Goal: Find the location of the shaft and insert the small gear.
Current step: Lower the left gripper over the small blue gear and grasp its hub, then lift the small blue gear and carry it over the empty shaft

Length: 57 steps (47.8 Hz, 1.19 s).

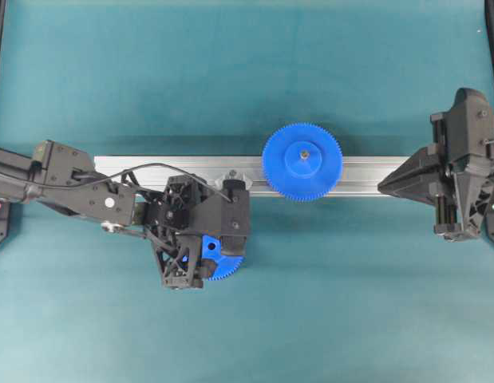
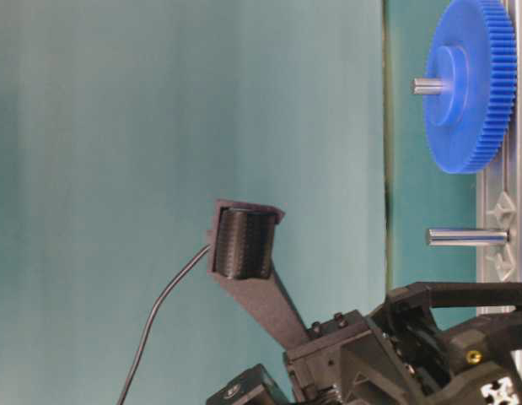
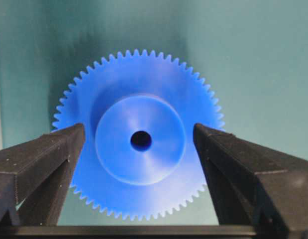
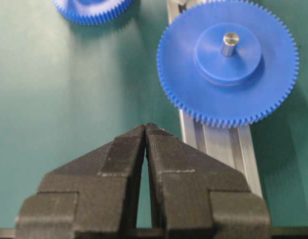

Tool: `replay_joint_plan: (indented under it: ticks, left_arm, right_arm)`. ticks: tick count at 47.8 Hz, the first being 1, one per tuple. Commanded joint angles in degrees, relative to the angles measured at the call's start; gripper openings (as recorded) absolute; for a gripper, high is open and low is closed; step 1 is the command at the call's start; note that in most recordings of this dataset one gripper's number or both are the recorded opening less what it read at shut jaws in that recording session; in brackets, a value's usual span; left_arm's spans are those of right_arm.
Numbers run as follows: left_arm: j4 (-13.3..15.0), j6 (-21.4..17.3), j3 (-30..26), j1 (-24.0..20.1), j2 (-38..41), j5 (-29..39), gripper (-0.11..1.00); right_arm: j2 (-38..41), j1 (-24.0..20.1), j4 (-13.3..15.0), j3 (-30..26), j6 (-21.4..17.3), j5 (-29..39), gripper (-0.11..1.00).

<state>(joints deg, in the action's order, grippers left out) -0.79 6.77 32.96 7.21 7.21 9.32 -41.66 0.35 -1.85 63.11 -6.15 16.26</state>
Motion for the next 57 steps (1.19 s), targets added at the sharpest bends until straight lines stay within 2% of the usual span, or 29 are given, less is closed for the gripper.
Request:
replay_joint_plan:
  ticks: [1, 13, 33, 42, 48, 57]
  left_arm:
    - [-0.2, -0.1, -1.3, 0.4, -0.3, 0.4, 0.92]
    - [-0.2, -0.1, -2.9, 0.6, 1.0, 4.7, 0.92]
    - [-0.2, 0.3, -3.5, 0.6, 1.8, 5.6, 0.92]
    - [-0.2, 0.4, -4.2, 0.6, 2.4, 9.1, 0.90]
    - [-0.2, 0.4, -5.0, 0.6, 2.8, 10.9, 0.83]
    - [-0.2, 0.0, -6.2, 0.6, 3.2, 11.0, 0.65]
  right_arm:
    - [-0.4, 0.2, 0.1, -0.4, -0.4, -0.6, 0.13]
    - [-1.3, 0.2, 0.1, 0.2, -0.5, -0.7, 0.13]
    - [-1.8, 0.2, 0.1, 0.5, -0.5, -0.7, 0.13]
    - [-1.8, 0.2, 0.1, 0.6, -0.6, -0.7, 0.13]
    - [-1.8, 0.2, 0.1, 0.6, -0.6, -0.8, 0.13]
    - [-1.8, 0.2, 0.1, 0.4, -0.5, -0.9, 0.13]
